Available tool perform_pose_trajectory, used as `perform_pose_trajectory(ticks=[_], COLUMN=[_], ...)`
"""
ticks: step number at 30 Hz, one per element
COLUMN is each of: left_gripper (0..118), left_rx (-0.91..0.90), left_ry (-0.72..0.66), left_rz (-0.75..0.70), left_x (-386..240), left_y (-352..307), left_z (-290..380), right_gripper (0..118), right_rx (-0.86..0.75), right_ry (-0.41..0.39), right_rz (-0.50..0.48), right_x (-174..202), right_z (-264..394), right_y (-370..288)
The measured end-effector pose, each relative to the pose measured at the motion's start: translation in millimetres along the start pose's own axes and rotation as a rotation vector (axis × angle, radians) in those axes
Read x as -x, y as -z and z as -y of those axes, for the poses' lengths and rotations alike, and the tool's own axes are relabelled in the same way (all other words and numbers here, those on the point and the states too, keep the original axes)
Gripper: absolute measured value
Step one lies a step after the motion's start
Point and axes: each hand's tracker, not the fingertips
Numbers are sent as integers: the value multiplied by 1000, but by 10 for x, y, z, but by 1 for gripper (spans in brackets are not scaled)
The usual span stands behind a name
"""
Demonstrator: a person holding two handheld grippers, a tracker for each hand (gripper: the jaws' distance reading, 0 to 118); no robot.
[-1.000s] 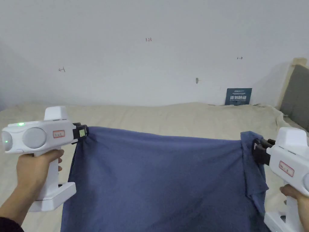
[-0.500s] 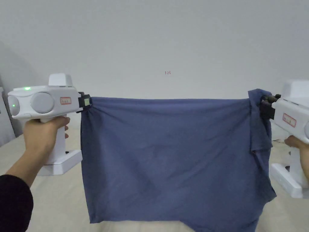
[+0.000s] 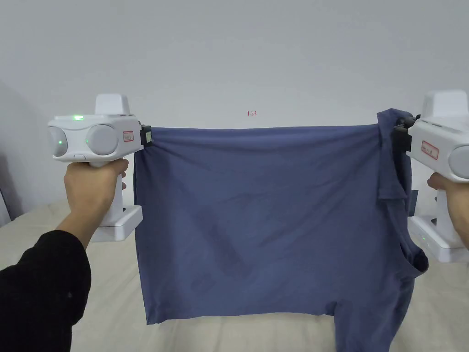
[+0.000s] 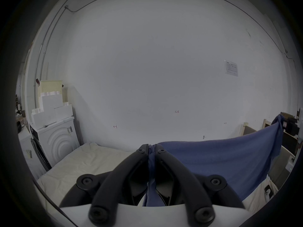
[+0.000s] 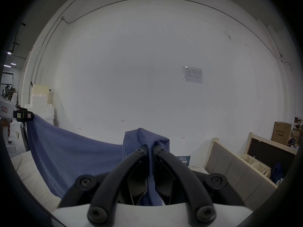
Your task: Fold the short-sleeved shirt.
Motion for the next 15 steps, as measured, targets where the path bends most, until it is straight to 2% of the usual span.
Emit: perform_pose_trajectory(ticks=[5, 10, 15], left_gripper=[3, 3, 3], left_rx=[33, 143, 231], left_ry=[36, 26, -2], left_rz=[-2, 15, 38], left_x=[-102, -52, 57], left_y=[170, 199, -18], left_z=[594, 1313, 1999], right_gripper=[3, 3, 3], right_rx=[65, 181, 255], right_ry=[-4, 15, 122], right_rz=[1, -37, -87], right_x=[15, 18, -1], right_z=[612, 1317, 1954], right_y=[114, 49, -255])
